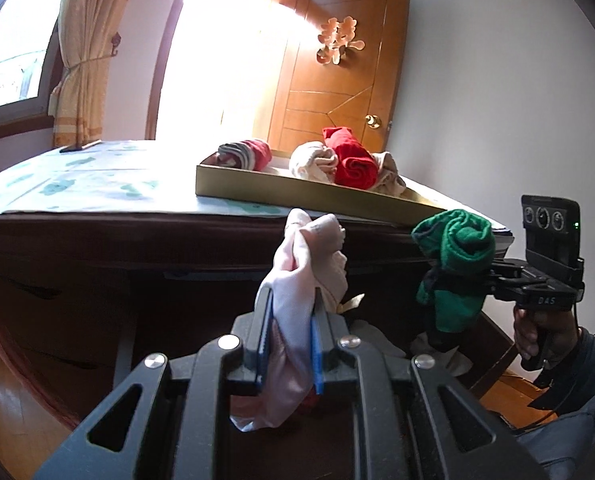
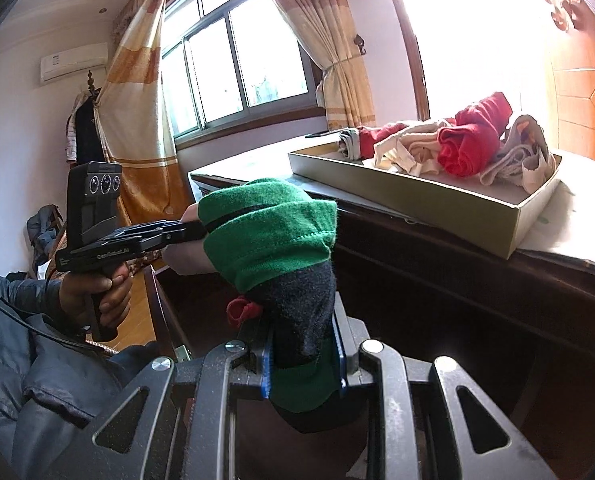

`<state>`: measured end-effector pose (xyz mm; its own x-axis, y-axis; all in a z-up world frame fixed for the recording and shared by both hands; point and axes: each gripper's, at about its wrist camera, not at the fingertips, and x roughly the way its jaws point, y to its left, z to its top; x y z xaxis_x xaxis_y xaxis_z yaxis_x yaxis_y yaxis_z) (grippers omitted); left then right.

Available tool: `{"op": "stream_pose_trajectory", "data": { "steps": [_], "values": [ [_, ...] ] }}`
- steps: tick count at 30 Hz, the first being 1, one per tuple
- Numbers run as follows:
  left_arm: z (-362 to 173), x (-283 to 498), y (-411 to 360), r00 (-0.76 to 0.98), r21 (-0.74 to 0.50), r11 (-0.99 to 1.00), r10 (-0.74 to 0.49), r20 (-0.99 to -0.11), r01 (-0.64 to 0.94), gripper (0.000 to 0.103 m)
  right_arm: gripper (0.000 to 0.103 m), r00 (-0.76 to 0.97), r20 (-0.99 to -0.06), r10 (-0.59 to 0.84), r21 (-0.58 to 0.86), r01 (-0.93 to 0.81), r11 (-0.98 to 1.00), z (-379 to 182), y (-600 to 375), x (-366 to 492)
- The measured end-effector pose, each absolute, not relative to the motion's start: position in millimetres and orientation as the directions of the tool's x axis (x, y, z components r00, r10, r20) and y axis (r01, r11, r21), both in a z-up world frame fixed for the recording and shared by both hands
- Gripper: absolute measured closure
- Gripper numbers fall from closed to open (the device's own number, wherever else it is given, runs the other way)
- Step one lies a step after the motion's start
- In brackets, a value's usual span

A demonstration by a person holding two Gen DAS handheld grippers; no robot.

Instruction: Take underwear out of drawer

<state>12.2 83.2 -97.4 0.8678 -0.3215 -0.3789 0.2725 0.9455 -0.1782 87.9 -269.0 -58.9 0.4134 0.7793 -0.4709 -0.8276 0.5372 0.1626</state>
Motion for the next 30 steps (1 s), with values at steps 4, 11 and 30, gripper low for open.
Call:
{"op": "stream_pose_trajectory", "data": {
  "steps": [4, 11, 30],
  "values": [
    [-93.8, 8.9, 81.6, 0.883, -0.148, 0.956, -0.292, -0.368, 0.254, 0.089, 0.078, 0.416, -0.458, 0.786, 0.16, -0.831, 0.533, -58.3, -270.8, 86.0],
    [-84.2, 1.6, 76.3, 0.903, -0.107, 0.966, -0.258, -0.342, 0.236, 0.089, 0.078, 0.421, -0.433, 0.797, 0.152, -0.837, 0.525, -57.9, -273.9, 83.3],
    [-49.6, -22.2, 73.1, 0.952, -0.037, 0.978, -0.208, -0.225, 0.205, 0.089, 0.078, 0.47, -0.336, 0.816, 0.089, -0.847, 0.524, -50.9, -283.6, 67.0]
  ]
}}
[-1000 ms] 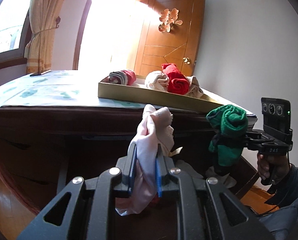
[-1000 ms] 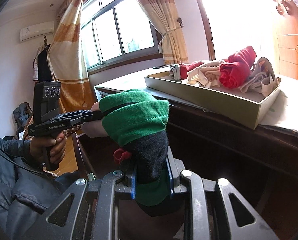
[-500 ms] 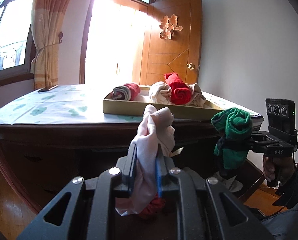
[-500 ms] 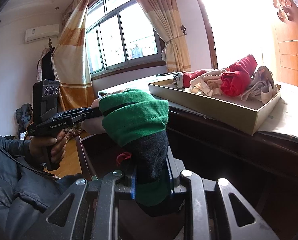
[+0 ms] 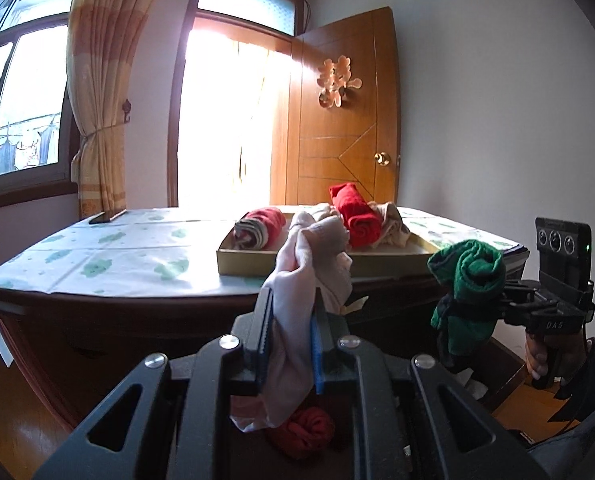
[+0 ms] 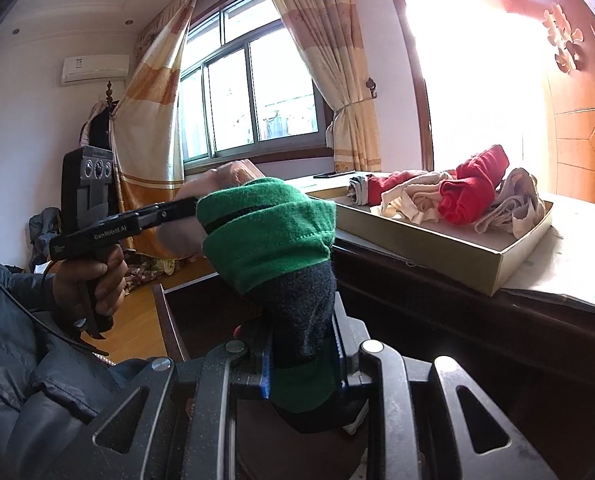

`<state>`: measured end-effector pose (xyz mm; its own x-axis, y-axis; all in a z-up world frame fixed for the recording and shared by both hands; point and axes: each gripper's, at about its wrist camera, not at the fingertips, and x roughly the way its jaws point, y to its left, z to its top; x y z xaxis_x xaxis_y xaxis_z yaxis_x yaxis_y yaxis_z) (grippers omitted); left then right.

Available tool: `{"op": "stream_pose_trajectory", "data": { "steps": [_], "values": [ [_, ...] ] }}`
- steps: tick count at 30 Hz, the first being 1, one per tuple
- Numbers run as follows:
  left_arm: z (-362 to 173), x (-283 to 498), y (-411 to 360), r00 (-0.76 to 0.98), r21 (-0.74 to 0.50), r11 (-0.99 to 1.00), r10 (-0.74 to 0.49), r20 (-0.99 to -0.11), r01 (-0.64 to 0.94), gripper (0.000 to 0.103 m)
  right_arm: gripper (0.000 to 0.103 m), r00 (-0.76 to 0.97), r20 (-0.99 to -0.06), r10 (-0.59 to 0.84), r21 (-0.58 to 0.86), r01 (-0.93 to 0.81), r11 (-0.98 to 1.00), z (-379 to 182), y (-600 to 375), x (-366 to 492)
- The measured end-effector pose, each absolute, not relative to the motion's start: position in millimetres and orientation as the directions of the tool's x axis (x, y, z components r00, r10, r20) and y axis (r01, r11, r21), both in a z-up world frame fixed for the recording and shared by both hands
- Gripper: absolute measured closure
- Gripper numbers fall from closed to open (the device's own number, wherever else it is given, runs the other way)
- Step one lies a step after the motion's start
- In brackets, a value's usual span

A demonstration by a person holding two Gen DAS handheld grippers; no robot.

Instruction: Take underwear out of drawer

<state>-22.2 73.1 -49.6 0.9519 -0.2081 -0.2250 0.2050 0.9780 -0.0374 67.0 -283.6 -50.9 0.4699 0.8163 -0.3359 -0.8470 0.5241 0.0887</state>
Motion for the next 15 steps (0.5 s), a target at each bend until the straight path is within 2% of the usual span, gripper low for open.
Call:
{"op": "stream_pose_trajectory", "data": {
  "steps": [15],
  "values": [
    [-34.1, -19.3, 81.6, 0.967, -0.025, 0.986, -0.166, -0.193, 0.165, 0.089, 0.078, 0.488, -0.278, 0.828, 0.111, -0.839, 0.532, -32.9, -292.1, 64.5]
  ]
}}
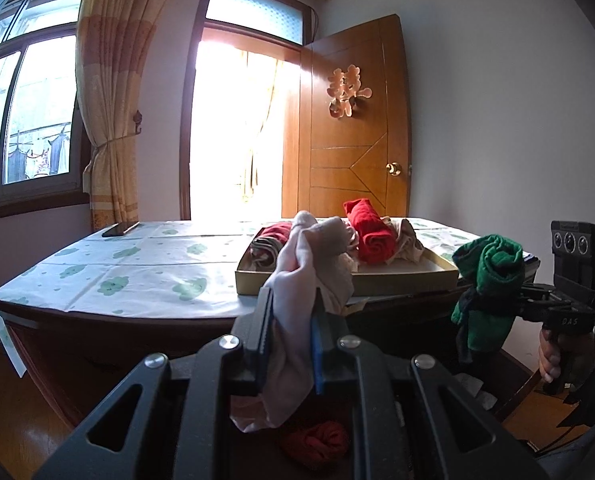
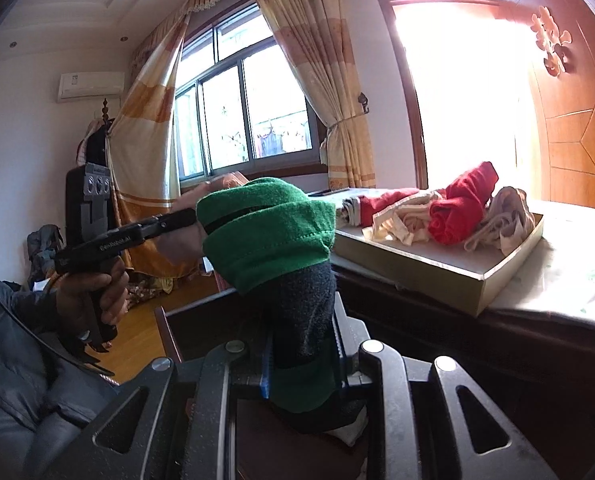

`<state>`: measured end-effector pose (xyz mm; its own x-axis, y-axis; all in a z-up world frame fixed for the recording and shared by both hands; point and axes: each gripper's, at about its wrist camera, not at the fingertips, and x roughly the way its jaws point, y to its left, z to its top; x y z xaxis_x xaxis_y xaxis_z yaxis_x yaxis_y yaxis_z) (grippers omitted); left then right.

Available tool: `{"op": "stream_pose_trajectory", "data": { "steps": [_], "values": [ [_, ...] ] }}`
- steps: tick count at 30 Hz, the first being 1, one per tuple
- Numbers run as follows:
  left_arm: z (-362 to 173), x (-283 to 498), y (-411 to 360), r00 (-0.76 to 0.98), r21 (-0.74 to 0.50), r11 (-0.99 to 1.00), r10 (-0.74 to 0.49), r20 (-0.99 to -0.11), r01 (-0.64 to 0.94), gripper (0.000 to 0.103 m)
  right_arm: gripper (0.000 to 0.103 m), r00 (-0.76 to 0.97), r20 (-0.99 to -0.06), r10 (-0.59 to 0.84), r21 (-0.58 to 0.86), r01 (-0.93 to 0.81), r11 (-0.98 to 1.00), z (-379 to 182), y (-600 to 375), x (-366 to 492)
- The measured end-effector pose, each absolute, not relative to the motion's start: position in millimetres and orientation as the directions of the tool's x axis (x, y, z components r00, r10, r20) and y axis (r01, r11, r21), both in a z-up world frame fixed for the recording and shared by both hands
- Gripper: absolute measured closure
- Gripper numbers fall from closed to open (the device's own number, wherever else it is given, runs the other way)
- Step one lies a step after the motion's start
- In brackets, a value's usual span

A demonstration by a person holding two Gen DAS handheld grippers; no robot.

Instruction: Take underwear out of drawer

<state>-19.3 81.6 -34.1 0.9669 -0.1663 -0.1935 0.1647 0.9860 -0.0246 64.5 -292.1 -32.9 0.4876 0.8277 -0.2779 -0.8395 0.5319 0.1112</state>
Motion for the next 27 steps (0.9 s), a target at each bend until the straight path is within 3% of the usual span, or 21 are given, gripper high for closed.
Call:
{"op": "stream_pose_trajectory", "data": {
  "steps": [27],
  "values": [
    [15.2, 30.4, 72.1, 0.963, -0.002, 0.98, -0.196, -0.183, 0.2, 0.089, 0.078, 0.516, -0.287, 0.807, 0.149, -0.808, 0.57, 30.4, -265.7, 79.1]
  ]
}}
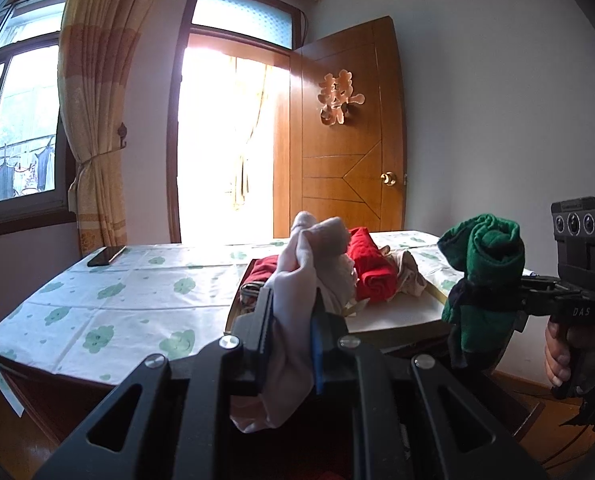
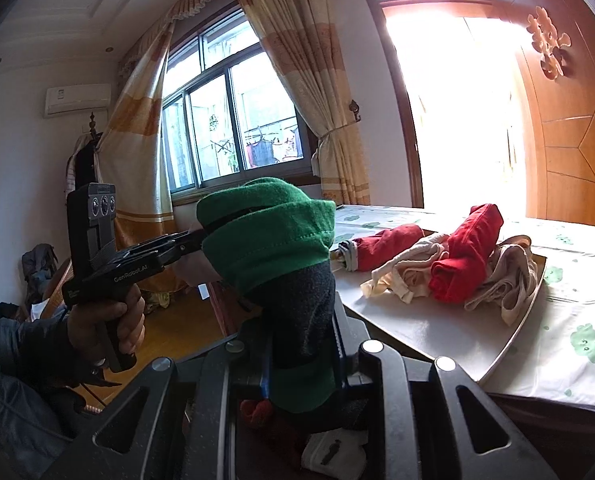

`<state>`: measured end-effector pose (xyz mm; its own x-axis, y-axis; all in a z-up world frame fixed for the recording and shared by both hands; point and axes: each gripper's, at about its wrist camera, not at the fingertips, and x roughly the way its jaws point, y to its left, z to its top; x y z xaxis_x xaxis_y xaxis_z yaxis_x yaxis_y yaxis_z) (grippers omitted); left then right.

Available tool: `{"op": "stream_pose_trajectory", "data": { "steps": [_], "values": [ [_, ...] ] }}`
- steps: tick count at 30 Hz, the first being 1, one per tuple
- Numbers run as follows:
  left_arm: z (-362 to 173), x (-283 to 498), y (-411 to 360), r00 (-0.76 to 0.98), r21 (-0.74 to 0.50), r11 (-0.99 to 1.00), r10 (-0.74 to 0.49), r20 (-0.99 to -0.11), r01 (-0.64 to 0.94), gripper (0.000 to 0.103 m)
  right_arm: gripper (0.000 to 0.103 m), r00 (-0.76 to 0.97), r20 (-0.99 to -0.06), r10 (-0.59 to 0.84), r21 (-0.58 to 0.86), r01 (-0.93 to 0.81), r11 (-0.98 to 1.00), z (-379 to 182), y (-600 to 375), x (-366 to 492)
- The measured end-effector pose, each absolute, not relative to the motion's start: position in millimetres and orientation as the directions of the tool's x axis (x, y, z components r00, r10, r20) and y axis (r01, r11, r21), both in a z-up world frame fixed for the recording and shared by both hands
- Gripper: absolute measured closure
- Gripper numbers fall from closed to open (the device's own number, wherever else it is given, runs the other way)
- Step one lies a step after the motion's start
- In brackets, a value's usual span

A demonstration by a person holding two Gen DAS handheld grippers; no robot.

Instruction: Take underwear out of drawer

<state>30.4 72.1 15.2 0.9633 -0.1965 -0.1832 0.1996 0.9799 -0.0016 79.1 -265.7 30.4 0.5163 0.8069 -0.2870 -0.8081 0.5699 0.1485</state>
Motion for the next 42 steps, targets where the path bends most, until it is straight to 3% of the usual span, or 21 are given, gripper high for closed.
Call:
{"op": "stream_pose_trajectory", "data": {
  "steps": [17, 42],
  "values": [
    [42.9, 94.6, 49.8, 0.958, 0.021, 0.98, -0.19, -0.216, 0.199, 0.089, 0.078, 0.548, -0.352, 0.759, 0.3, -0.702, 0.646, 52.3, -257.3, 146.3],
    [60.0, 212.7, 28.1, 0.923, -0.056, 0.987, -0.158, -0.349, 0.148, 0.089, 0.078, 0.576, -0.458, 0.677, 0.448, -0.508, 0.736, 84.9, -228.7, 267.8]
  ]
}}
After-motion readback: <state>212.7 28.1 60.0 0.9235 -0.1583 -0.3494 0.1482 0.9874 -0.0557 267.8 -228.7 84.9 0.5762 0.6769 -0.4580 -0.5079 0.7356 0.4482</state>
